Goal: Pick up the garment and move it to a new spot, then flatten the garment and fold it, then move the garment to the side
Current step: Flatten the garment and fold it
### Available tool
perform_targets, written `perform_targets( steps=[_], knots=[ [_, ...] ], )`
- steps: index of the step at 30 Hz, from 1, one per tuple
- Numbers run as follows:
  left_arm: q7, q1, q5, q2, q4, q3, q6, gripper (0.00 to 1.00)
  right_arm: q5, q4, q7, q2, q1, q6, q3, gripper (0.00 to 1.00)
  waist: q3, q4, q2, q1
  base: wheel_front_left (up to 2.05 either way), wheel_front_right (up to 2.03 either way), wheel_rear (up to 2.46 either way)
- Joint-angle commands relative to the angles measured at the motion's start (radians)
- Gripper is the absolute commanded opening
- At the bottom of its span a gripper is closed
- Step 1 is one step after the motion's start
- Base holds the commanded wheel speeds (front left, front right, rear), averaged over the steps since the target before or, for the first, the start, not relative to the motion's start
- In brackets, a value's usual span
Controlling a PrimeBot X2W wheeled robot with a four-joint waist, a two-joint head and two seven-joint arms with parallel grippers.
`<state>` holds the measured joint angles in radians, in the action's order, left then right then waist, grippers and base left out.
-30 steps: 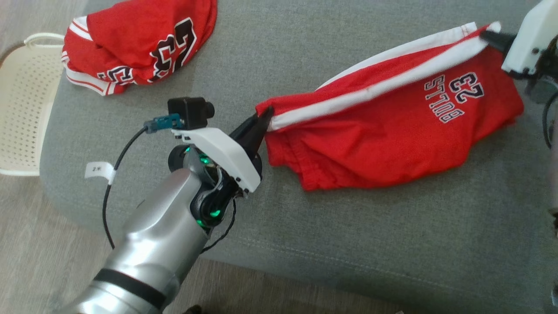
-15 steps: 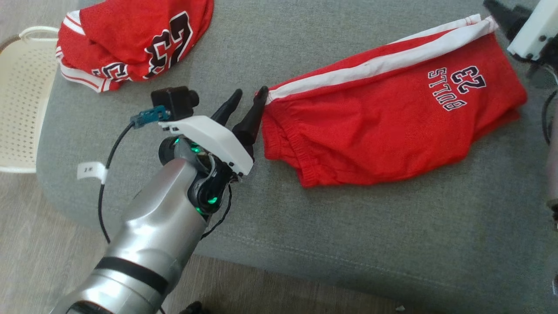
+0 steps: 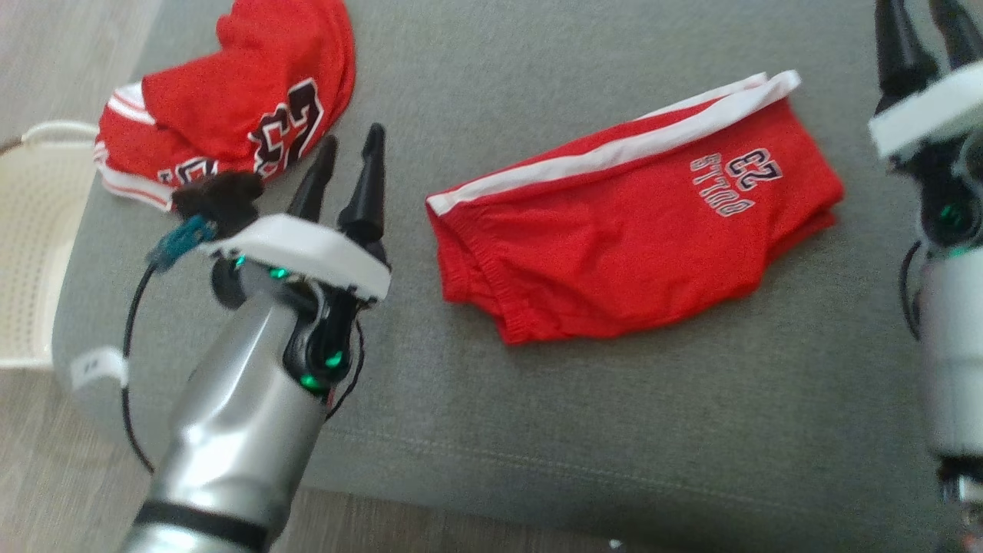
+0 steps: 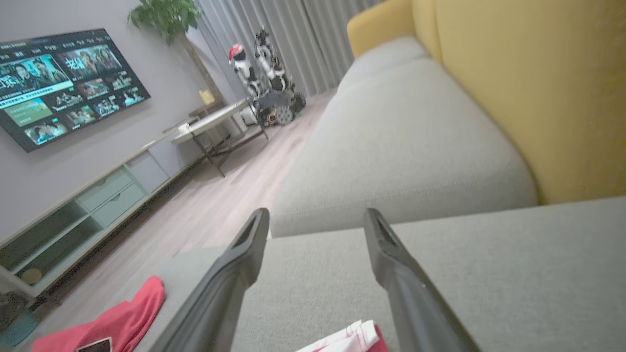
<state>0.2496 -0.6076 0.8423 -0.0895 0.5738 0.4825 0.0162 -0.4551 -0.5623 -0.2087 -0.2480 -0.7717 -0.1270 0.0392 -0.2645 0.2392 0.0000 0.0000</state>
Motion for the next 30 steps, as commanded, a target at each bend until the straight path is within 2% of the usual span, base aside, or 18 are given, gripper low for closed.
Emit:
perform_targets(
  steps=[1, 4, 7, 12, 21, 30],
  knots=[
    [0.012, 0.008, -0.033, -0.027, -0.056, -0.049, -0.008, 1.00, 0.001, 0.065, 0.034, 0.008, 0.003, -0.004, 0.037, 1.00, 0.038, -0.028, 0.0000, 0.0000, 0.00, 0.00, 0.00],
    [0.012, 0.101, -0.149, -0.022, -0.168, -0.105, -0.039, 1.00, 0.028, 0.136, 0.130, -0.008, 0.091, -0.004, 0.087, 1.00, 0.081, -0.047, 0.0000, 0.0000, 0.00, 0.00, 0.00],
    [0.012, 0.197, -0.264, -0.011, -0.265, -0.147, -0.066, 1.00, 0.125, 0.196, 0.222, -0.045, 0.184, -0.004, 0.147, 1.00, 0.120, -0.067, 0.0000, 0.0000, 0.00, 0.00, 0.00],
    [0.012, 0.347, -0.386, 0.014, -0.371, -0.195, -0.063, 1.00, 0.206, 0.254, 0.316, 0.002, 0.344, -0.004, 0.123, 1.00, 0.176, -0.095, 0.0000, 0.0000, 0.00, 0.00, 0.00],
    [0.012, 0.574, -0.486, 0.038, -0.459, -0.249, -0.031, 1.00, 0.339, 0.335, 0.422, 0.126, 0.617, -0.004, 0.037, 1.00, 0.259, -0.117, 0.0000, 0.0000, 0.00, 0.00, 0.00],
    [0.012, 0.685, -0.446, 0.039, -0.493, -0.245, -0.050, 1.00, 0.363, 0.348, 0.423, 0.184, 0.752, -0.004, 0.007, 1.00, 0.287, -0.112, 0.0000, 0.0000, 0.00, 0.00, 0.00]
  ],
)
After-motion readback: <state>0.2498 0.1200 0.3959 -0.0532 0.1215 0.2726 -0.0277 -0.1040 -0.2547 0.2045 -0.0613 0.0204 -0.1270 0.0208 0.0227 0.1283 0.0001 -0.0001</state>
